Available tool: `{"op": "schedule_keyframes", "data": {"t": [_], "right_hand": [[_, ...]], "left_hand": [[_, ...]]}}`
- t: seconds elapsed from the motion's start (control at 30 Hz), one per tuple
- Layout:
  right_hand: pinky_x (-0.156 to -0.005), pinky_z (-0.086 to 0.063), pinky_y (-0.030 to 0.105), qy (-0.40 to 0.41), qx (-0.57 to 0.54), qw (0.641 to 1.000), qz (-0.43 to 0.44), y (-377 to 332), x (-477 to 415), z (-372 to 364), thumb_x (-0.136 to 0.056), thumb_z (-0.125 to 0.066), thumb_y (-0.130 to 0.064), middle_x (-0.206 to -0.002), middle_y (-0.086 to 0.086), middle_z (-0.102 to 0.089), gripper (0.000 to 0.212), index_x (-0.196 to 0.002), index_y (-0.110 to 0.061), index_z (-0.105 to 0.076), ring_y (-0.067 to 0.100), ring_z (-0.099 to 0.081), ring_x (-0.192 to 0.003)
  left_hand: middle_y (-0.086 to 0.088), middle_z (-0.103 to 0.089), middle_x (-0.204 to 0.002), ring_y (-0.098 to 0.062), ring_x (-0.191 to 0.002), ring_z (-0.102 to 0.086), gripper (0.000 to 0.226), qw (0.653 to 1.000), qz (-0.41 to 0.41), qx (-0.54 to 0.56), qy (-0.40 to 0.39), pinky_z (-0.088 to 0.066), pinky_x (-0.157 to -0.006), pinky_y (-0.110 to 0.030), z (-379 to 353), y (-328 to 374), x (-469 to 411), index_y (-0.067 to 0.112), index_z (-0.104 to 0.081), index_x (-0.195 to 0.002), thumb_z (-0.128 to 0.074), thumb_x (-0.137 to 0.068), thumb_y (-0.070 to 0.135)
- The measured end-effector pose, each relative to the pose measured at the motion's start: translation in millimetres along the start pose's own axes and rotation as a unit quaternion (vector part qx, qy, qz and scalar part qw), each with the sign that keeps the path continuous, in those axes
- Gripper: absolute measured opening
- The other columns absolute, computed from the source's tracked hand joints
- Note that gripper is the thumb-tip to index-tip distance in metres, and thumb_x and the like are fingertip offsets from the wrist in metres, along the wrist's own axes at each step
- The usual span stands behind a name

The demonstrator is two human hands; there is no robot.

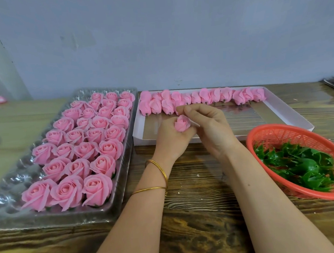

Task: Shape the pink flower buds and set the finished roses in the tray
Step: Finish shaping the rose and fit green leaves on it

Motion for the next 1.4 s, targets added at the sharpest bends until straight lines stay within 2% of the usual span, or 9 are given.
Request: {"op": "schedule_keyframes", "data": {"t": [0.17,0.33,0.43,0.6,0.77,1.03,1.2,1.3,1.4], "right_hand": [[-0.087,-0.052,0.027,-0.017,0.044,0.999,0.003,1.7,2.9,-5.5,-0.091,-0.062,-0.006,-0.091,0.004,-0.076,0.016,-0.084,-0.012,-0.076,0.014,-0.069,-0.094],[-0.092,-0.052,0.027,-0.034,0.093,0.995,-0.005,3.0,5.7,-9.9,-0.095,-0.059,-0.010,-0.096,0.012,-0.075,0.023,-0.080,-0.017,-0.076,0.016,-0.067,-0.099],[-0.088,-0.052,0.027,-0.058,0.113,0.992,-0.005,2.8,6.6,-14.1,-0.097,-0.057,-0.012,-0.105,0.019,-0.071,0.026,-0.080,-0.021,-0.075,0.015,-0.065,-0.098],[-0.087,-0.049,0.020,-0.084,0.140,0.986,-0.016,4.4,7.7,-16.1,-0.094,-0.060,-0.020,-0.103,-0.002,-0.073,0.015,-0.103,-0.022,-0.072,0.006,-0.065,-0.105],[-0.105,-0.047,0.036,-0.076,0.189,0.979,-0.010,7.5,7.8,-16.3,-0.092,-0.066,-0.023,-0.113,-0.003,-0.070,0.021,-0.113,-0.028,-0.066,0.008,-0.062,-0.114],[-0.095,-0.045,0.018,-0.091,0.261,0.961,0.021,11.8,5.3,-12.2,-0.090,-0.065,-0.036,-0.102,-0.023,-0.068,0.018,-0.106,-0.044,-0.062,-0.009,-0.060,-0.103],[-0.086,-0.051,0.021,-0.036,0.176,0.983,-0.042,8.4,-0.4,-5.5,-0.096,-0.042,-0.054,-0.094,-0.012,-0.075,0.044,-0.096,-0.024,-0.074,-0.001,-0.068,-0.094],[-0.072,-0.050,0.012,0.031,0.146,0.988,-0.026,4.7,-4.1,0.3,-0.105,-0.037,-0.039,-0.088,-0.009,-0.077,0.043,-0.093,-0.022,-0.074,-0.002,-0.070,-0.089],[-0.073,-0.051,0.014,0.061,0.157,0.986,-0.016,7.3,-6.1,-1.0,-0.105,-0.042,-0.029,-0.088,0.000,-0.076,0.041,-0.099,-0.005,-0.075,0.003,-0.070,-0.086]], "left_hand": [[0.008,-0.067,-0.077,-0.001,-0.079,-0.065,0.019,0.999,-0.029,-0.033,-0.003,-0.056,-0.066,-0.022,-2.7,3.3,-0.9,0.031,-0.063,-0.080,-0.065,-0.086,0.014],[0.000,-0.065,-0.071,-0.012,-0.072,-0.066,0.020,0.998,-0.033,-0.051,-0.001,-0.056,-0.064,-0.036,-3.4,3.2,0.7,0.025,-0.059,-0.070,-0.061,-0.085,0.012],[0.007,-0.060,-0.063,0.002,-0.063,-0.061,0.024,0.998,-0.032,-0.053,0.010,-0.052,-0.055,-0.022,-2.4,2.6,-0.4,0.025,-0.056,-0.066,-0.057,-0.085,0.011],[0.012,-0.055,-0.061,0.015,-0.058,-0.054,0.033,0.997,-0.008,-0.067,0.028,-0.041,-0.050,-0.004,-2.6,-6.4,-5.2,0.026,-0.054,-0.063,-0.052,-0.090,0.008],[0.015,-0.045,-0.056,0.012,-0.054,-0.051,0.038,0.992,-0.005,-0.126,0.026,-0.036,-0.052,0.000,-3.3,-10.4,-9.1,0.024,-0.048,-0.058,-0.056,-0.092,0.009],[0.014,-0.047,-0.059,0.003,-0.056,-0.047,0.039,0.992,-0.012,-0.121,0.023,-0.037,-0.055,-0.001,-2.6,-6.7,-6.8,0.031,-0.049,-0.059,-0.058,-0.091,0.011],[0.010,-0.066,-0.062,0.006,-0.066,-0.062,0.025,1.000,0.003,-0.021,0.012,-0.046,-0.056,-0.008,-0.5,-1.3,-0.6,0.028,-0.064,-0.067,-0.066,-0.083,0.009],[0.008,-0.071,-0.079,-0.005,-0.081,-0.065,0.013,0.999,-0.001,-0.030,-0.015,-0.052,-0.069,-0.017,-2.8,2.2,2.6,0.025,-0.070,-0.080,-0.069,-0.083,0.013],[0.012,-0.064,-0.070,-0.003,-0.074,-0.061,0.019,0.994,0.001,-0.109,-0.031,-0.046,-0.062,-0.013,-5.0,4.0,2.6,0.027,-0.064,-0.072,-0.063,-0.088,0.017]]}}
Point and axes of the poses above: each hand's wrist, its own x-axis away from the middle knuckle, its own z-axis out of the back of the hand, y = z × x, the point moved 3 cm from there along -x, towards the middle knuckle
